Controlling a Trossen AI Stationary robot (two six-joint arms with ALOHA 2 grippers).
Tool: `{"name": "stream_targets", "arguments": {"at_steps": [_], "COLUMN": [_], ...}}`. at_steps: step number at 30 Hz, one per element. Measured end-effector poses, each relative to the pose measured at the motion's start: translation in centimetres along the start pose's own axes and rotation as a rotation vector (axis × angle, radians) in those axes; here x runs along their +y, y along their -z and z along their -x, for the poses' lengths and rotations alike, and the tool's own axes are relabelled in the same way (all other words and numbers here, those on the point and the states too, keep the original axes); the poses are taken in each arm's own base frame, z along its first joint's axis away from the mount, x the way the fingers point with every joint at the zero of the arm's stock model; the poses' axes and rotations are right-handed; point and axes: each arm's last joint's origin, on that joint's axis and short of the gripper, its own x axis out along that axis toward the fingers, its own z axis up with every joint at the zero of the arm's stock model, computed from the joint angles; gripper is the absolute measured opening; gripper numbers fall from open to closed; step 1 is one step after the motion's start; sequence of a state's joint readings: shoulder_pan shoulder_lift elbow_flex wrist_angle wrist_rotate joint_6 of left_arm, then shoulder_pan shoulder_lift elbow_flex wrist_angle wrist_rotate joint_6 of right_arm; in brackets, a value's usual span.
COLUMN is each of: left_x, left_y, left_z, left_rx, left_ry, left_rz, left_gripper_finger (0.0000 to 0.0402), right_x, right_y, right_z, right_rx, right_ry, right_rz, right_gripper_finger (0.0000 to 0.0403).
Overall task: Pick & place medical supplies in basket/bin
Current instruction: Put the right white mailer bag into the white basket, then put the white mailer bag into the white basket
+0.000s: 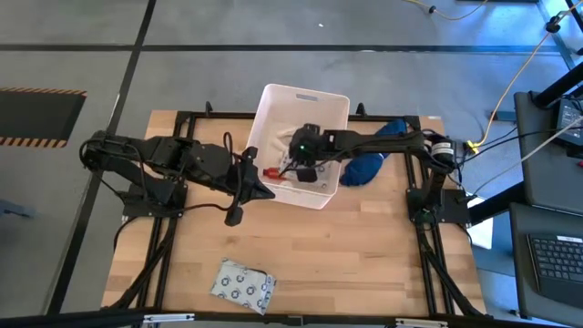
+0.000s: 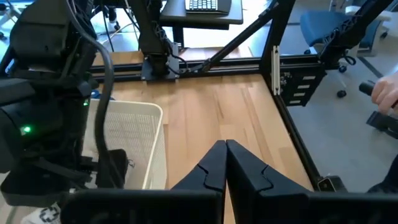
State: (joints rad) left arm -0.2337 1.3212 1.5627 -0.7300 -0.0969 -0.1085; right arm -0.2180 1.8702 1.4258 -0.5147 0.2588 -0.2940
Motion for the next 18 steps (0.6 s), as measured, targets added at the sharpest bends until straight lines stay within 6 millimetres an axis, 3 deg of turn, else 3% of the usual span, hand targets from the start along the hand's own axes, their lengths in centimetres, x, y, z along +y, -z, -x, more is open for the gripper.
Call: {"name": "stream_targets", "arguments": {"at_steps": [7,18], "left_x": [0.0,0.0], "left_y": [0.01,0.02], "left_z": [-0.02,-0.02], "left_rx": [0.001,0.002], "left_ry": [-0.001,0.0], "left_rz": [-0.036,-0.036], "left_gripper_finger": [0.0007,0.0005], "right_x": [0.05,0.08], "right_y": [0.0,0.02], "right_z": [0.0,-0.01], "right_rx": [0.001,-0.001], "right_ry": [-0.002,-0.019], "right_rz": [0.003,-0.022], "right_gripper_finger": [0.0097,0.0241]}}
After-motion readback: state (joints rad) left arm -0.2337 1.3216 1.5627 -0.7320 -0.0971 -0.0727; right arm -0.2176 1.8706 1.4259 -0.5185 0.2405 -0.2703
